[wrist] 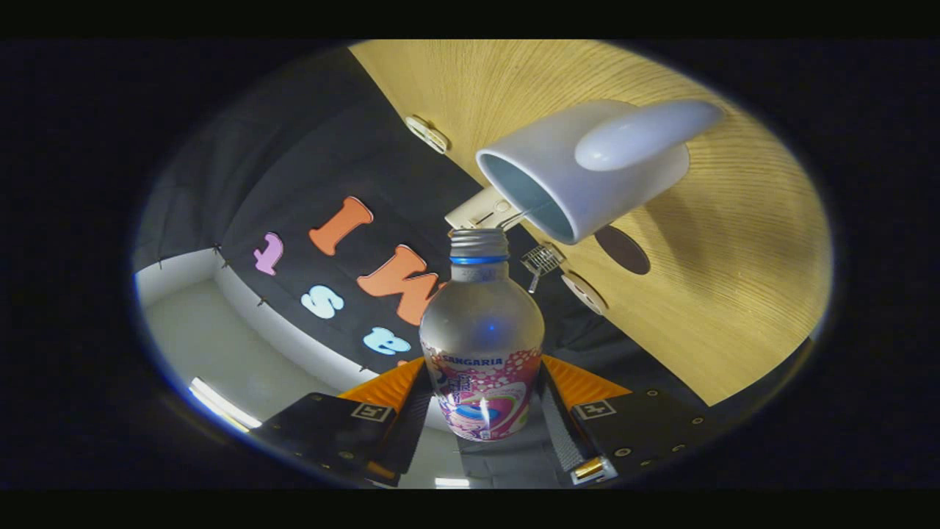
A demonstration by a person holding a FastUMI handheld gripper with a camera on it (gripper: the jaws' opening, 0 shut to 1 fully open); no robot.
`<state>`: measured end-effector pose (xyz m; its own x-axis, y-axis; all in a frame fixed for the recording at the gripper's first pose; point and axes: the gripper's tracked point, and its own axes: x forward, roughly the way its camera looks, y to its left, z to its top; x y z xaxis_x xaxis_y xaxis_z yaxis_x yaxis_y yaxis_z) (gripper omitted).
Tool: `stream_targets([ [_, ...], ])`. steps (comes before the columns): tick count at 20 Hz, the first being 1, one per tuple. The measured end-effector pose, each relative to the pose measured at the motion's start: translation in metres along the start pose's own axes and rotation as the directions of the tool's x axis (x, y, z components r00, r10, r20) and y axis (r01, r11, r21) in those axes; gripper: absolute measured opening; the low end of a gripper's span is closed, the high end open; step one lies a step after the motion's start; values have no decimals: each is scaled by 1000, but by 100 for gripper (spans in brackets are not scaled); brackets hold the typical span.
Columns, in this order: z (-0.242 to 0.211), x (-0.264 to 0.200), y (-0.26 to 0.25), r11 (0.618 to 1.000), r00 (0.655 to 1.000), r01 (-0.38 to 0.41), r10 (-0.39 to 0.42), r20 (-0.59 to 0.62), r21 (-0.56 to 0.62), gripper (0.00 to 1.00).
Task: Take the bottle from table, then pour the juice into the cup, finally place the bottle on the coaster
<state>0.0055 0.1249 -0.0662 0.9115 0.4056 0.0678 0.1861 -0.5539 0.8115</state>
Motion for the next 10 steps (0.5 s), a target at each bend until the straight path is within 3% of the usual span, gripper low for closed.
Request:
stream_targets([
  [10, 2, 5, -7, 1000, 1000, 15, -15, 9, -23, 75],
])
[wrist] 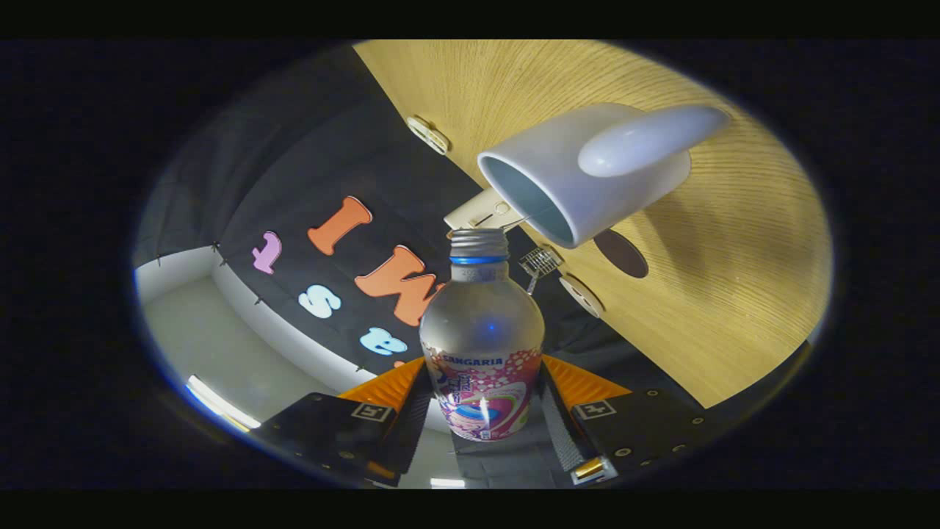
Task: Take the bottle from table, then pour the juice into the cup, finally place the bottle on the coaster
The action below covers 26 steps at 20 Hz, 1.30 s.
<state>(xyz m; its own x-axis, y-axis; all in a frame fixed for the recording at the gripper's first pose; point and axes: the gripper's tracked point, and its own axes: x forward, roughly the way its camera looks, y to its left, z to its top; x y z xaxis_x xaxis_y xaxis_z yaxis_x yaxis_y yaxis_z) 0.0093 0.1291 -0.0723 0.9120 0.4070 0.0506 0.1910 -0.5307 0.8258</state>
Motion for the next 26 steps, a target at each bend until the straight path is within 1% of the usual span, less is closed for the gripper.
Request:
stream_targets([
  [2, 4, 1, -7, 998, 999, 29, -29, 18, -53, 75],
  [4, 13, 1, -11, 992, 997, 55, -49, 61, -111, 74],
  [6, 21, -1, -15, 977, 993, 87, -71, 89, -193, 74],
  [8, 25, -3, -20, 952, 989, 129, -102, 110, -278, 74],
  [10, 28, -3, -25, 909, 982, 174, -134, 130, -379, 74],
  [12, 31, -5, -27, 857, 976, 208, -154, 151, -471, 74],
  [14, 31, -8, -30, 797, 970, 240, -175, 169, -555, 74],
  [16, 33, -9, -31, 724, 962, 272, -188, 197, -635, 75],
  [21, 31, -5, -25, 532, 952, 305, -190, 239, -790, 74],
  [24, 30, 0, -11, 392, 949, 314, -156, 274, -865, 75],
  [26, 23, 8, -2, 288, 951, 306, -127, 281, -907, 75],
])
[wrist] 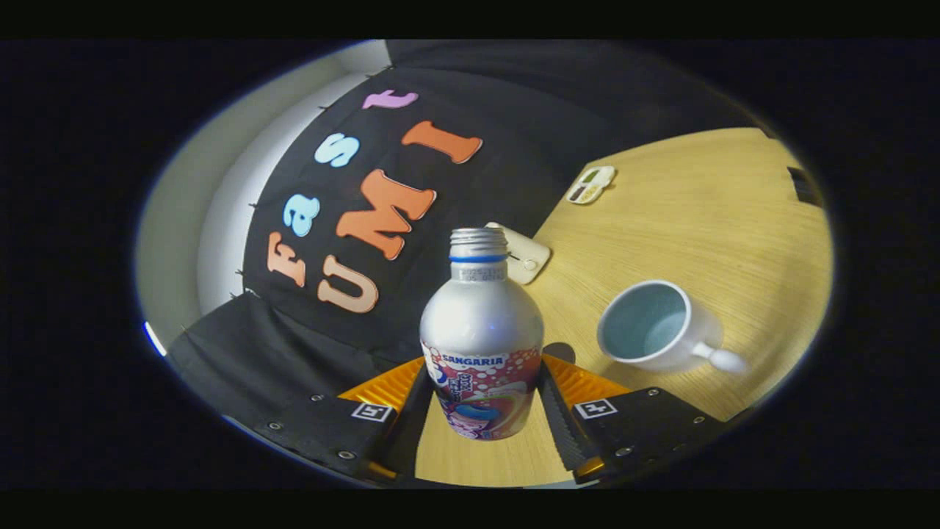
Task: Take the bottle from table, then pour the juice into the cup, finally place the bottle on the coaster
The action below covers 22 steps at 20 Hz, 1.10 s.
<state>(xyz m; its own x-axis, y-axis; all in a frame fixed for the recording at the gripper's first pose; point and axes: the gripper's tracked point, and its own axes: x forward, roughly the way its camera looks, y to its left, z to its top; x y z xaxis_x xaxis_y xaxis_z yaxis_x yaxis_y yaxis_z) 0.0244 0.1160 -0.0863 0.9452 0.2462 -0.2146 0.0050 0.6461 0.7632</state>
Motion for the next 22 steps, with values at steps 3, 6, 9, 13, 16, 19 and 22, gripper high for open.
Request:
stream_targets([
  [3, 8, 5, 8, 983, 999, 18, -10, 45, -183, 75],
  [6, 7, 17, 17, 944, 998, 34, -16, 59, -327, 75],
  [9, -2, 36, 30, 899, 999, 23, -4, 44, -438, 75],
  [13, -10, 71, 32, 826, 999, 51, -35, 38, -561, 75],
  [16, -18, 93, 22, 766, 997, 80, -66, 46, -638, 75],
  [19, -26, 114, 16, 734, 997, 77, -71, 37, -675, 75],
  [22, -28, 135, 7, 709, 996, 87, -79, 44, -700, 75],
])
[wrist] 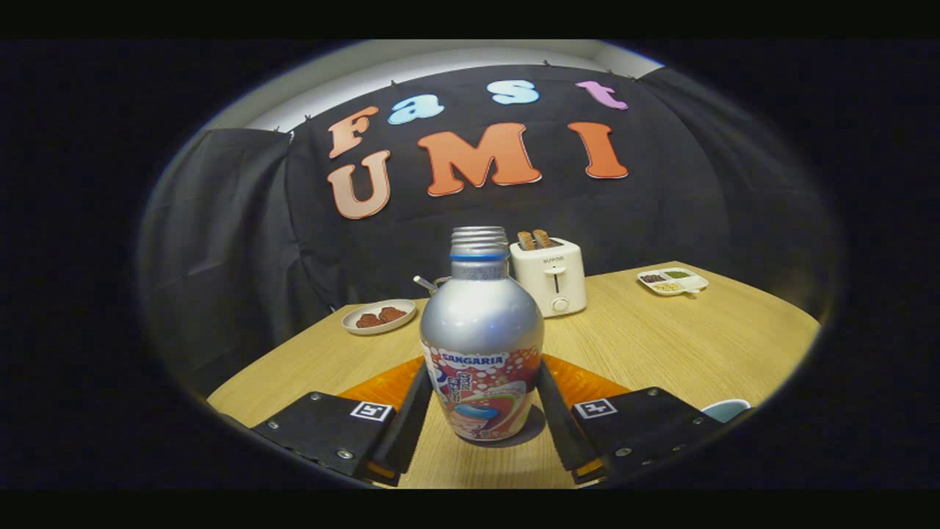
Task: Take the bottle from table, then pour the juice into the cup, finally place the bottle on the coaster
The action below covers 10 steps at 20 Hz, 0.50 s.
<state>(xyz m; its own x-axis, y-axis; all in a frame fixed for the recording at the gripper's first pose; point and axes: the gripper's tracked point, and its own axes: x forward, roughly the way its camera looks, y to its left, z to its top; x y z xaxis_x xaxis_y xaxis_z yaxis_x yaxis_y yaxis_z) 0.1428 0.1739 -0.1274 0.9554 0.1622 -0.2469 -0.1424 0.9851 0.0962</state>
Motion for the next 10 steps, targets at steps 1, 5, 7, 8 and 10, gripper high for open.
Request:
stream_targets([
  [1, -5, 4, -1, 1000, 1000, 3, -3, -6, -8, 75],
  [5, -19, 18, -2, 999, 1000, 5, -6, -24, -40, 75],
  [7, -27, 23, -2, 998, 1000, 4, -6, -31, -55, 75],
  [8, -30, 25, -2, 998, 999, 5, -7, -34, -60, 75],
  [10, -32, 26, -2, 998, 1000, 6, -8, -29, -63, 75],
])
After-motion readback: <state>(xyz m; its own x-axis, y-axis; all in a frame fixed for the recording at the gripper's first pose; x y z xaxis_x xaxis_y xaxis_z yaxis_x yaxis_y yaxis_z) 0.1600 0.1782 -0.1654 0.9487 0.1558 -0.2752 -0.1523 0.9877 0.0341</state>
